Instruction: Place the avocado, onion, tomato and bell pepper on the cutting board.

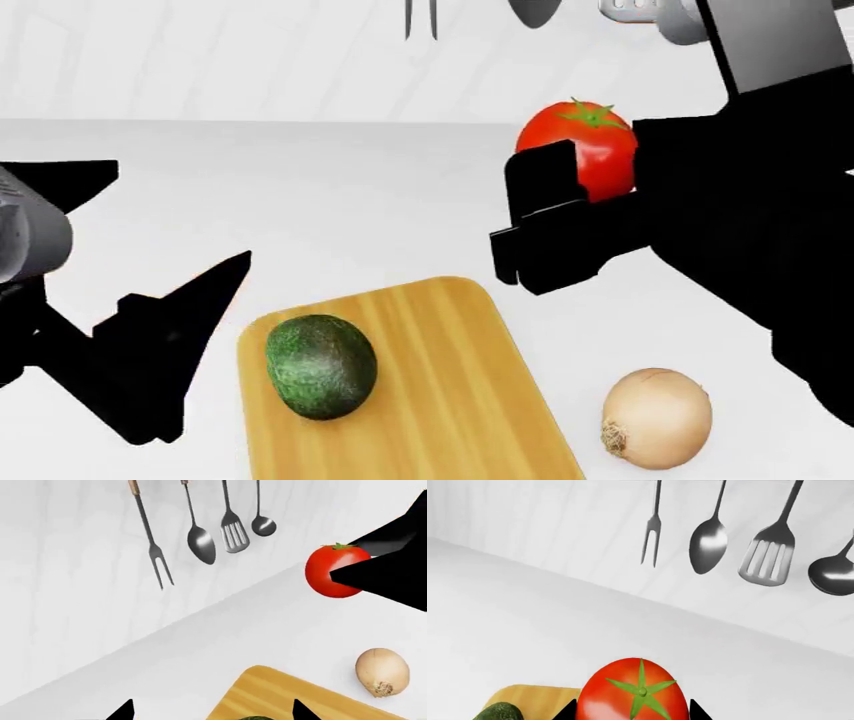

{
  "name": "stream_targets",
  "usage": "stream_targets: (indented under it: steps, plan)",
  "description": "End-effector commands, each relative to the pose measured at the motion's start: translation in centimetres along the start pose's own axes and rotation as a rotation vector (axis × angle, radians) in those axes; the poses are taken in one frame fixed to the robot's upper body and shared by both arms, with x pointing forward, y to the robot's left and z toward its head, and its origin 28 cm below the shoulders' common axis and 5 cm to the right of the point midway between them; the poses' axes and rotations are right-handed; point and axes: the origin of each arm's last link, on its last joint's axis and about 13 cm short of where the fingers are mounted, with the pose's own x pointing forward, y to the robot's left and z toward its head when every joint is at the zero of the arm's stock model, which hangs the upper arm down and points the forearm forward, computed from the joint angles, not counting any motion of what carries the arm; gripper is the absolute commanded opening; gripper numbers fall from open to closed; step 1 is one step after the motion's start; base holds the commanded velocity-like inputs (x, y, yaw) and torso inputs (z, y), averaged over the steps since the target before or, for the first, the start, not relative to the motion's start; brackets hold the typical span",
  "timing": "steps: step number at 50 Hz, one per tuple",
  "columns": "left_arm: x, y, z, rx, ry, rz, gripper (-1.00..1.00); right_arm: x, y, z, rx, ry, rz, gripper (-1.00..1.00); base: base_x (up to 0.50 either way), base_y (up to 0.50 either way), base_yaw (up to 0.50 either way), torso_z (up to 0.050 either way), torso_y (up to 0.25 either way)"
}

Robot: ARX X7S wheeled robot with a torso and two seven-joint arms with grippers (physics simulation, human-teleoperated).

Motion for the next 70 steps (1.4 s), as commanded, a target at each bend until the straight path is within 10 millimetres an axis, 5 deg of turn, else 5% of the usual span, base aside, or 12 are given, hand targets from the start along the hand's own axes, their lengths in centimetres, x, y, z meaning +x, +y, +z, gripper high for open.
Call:
stream_targets:
  steps: [1,37,70]
  plan:
    - [-1.9,1.4,0.7,-0.056,-0.059,0.109,1.00,2.5,-0.5,-0.2,-0.017,0.117,0.099,-1.00,0.00,0.00,0.00,0.000,0.000]
    - [-6.5,4.4,1.0,-0.176,-0.163,0.373,1.00,6.4,-1.7,-0.3,-0.105,0.239,0.187,-1.00,0.00,0.00,0.00,0.000,0.000]
    - [-7.2,4.5,0.5,-0.199,-0.176,0.407,1.00,7.9,-0.3,-2.2,-0.104,0.261,0.260,-1.00,0.00,0.00,0.00,0.000,0.000]
